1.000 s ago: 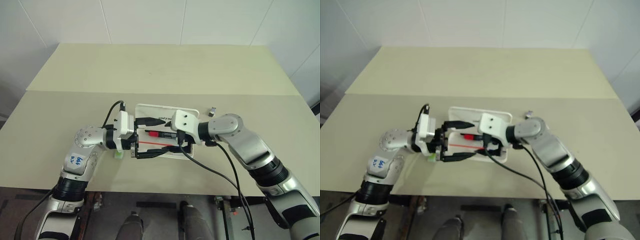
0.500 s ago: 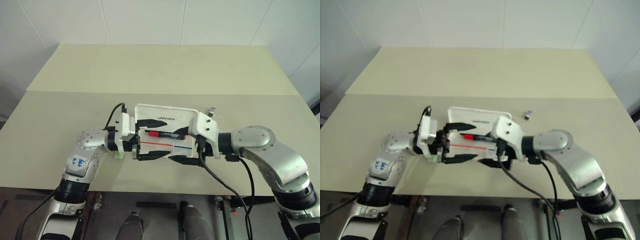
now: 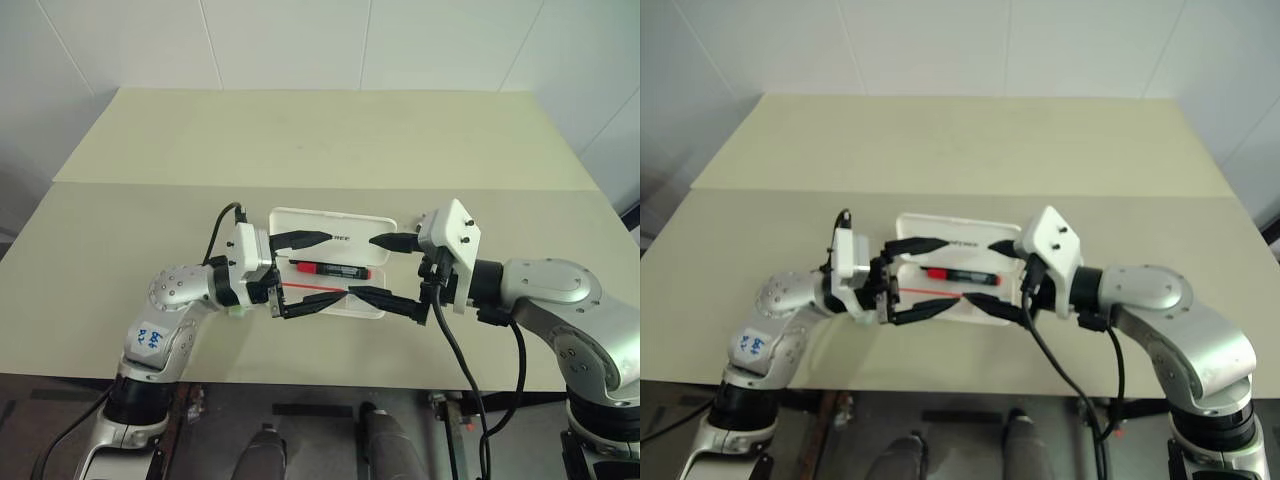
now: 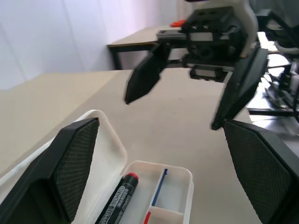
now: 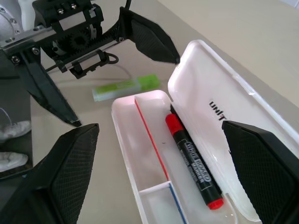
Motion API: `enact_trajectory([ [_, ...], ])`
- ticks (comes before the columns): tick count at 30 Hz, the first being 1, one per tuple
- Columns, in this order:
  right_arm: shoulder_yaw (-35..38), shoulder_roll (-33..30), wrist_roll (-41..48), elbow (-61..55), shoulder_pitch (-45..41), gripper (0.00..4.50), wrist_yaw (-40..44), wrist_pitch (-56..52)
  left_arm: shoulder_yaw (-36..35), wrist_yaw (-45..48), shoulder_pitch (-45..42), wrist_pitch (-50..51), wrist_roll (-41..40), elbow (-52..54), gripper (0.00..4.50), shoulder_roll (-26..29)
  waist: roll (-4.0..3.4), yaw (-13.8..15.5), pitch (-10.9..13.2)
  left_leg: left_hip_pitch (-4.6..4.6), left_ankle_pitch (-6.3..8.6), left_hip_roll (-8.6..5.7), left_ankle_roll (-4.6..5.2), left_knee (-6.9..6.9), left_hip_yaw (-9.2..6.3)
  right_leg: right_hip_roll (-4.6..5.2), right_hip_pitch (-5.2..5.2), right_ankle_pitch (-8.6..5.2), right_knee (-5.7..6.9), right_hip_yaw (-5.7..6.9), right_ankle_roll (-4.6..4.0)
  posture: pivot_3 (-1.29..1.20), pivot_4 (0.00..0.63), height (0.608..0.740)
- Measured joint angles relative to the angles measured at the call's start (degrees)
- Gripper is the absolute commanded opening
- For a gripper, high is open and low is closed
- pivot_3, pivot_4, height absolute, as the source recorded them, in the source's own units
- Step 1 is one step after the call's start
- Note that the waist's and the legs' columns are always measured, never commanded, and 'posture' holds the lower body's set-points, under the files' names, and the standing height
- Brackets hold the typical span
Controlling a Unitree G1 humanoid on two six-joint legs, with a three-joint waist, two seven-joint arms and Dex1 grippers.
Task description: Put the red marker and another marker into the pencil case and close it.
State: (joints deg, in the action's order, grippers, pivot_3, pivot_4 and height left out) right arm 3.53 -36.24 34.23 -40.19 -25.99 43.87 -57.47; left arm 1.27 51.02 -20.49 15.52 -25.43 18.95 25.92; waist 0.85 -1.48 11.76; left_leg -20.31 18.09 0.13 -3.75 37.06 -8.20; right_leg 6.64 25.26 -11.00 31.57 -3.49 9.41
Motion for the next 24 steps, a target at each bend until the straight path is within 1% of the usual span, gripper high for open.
enact_trajectory([
  [5,0.13,-0.63,1.64,1.95,0.02,4.47,1.46,3.27,-4.36,-7.79,4.33,3.61,0.84,5.65,4.50,2.19,0.00,-0.11,0.00,0.04,0.00,0.00,0.00,0.03,0.01,0.00,-0.02,-0.05,0.02,-0.01,-0.09,0.00,0.150,0.740],
  [9,-0.92,-0.95,1.61,5.95,-0.35,4.47,2.59,6.26,-7.98,-17.27,9.51,9.34,2.91,12.01,4.50,2.25,0.00,-0.05,0.00,0.06,0.00,0.00,0.00,0.03,0.01,0.00,-0.03,-0.05,0.05,-0.02,-0.09,0.00,0.150,0.740],
  [12,-1.94,-0.89,1.32,8.65,-1.06,4.47,3.23,8.10,-9.28,-22.30,13.57,13.20,4.05,15.61,4.50,2.11,0.00,-0.10,0.00,0.05,0.00,0.00,0.00,0.03,0.01,-0.01,-0.02,-0.05,0.03,-0.02,-0.10,0.00,0.150,0.740],
  [17,-5.18,-0.85,0.56,12.67,-2.95,4.47,5.35,11.22,-11.64,-31.89,19.61,18.03,6.19,23.33,4.50,-1.02,0.01,-0.03,-0.01,0.06,0.00,0.00,0.00,0.02,0.02,-0.01,-0.02,-0.05,0.05,-0.02,-0.10,0.00,0.150,0.740],
  [19,-6.06,-0.83,0.11,13.96,-3.26,4.47,6.15,12.26,-12.10,-34.43,22.54,19.25,7.66,25.26,4.50,-1.10,0.01,-0.03,-0.01,0.05,0.00,0.00,0.00,0.03,0.02,0.00,-0.02,-0.07,0.03,-0.02,-0.13,0.00,0.150,0.740],
  [21,-6.70,-0.82,-0.35,15.49,-4.13,4.47,6.80,12.98,-12.66,-36.76,25.88,19.79,8.98,25.69,4.50,-2.50,0.01,-0.03,-0.01,0.06,0.00,0.00,0.00,0.05,0.04,0.00,-0.05,-0.10,-0.01,-0.03,-0.19,0.00,0.150,0.740],
  [22,-7.01,-0.83,-0.55,16.04,-4.35,4.47,7.00,13.50,-12.75,-37.75,26.80,20.04,9.62,25.62,4.50,-3.09,0.03,-0.04,0.00,0.05,0.00,0.00,0.00,0.05,0.04,-0.01,-0.05,-0.22,-0.02,-0.03,-0.43,0.00,0.150,0.740],
  [23,-7.51,-0.81,-0.82,16.33,-4.53,4.47,7.31,13.84,-13.12,-38.54,27.71,19.95,10.07,25.63,4.50,-3.58,0.03,-0.04,0.00,0.06,0.00,0.00,0.00,0.05,0.03,-0.01,-0.05,-0.49,-0.01,-0.03,-0.93,0.00,0.150,0.740],
  [24,-7.75,-0.78,-0.97,16.51,-4.56,4.47,7.65,14.04,-13.80,-39.24,28.41,19.67,10.45,25.57,4.50,-4.26,0.03,-0.03,0.00,0.07,0.00,0.00,0.00,0.05,0.04,0.00,-0.05,-0.51,0.03,-0.03,-0.96,0.00,0.150,0.740],
])
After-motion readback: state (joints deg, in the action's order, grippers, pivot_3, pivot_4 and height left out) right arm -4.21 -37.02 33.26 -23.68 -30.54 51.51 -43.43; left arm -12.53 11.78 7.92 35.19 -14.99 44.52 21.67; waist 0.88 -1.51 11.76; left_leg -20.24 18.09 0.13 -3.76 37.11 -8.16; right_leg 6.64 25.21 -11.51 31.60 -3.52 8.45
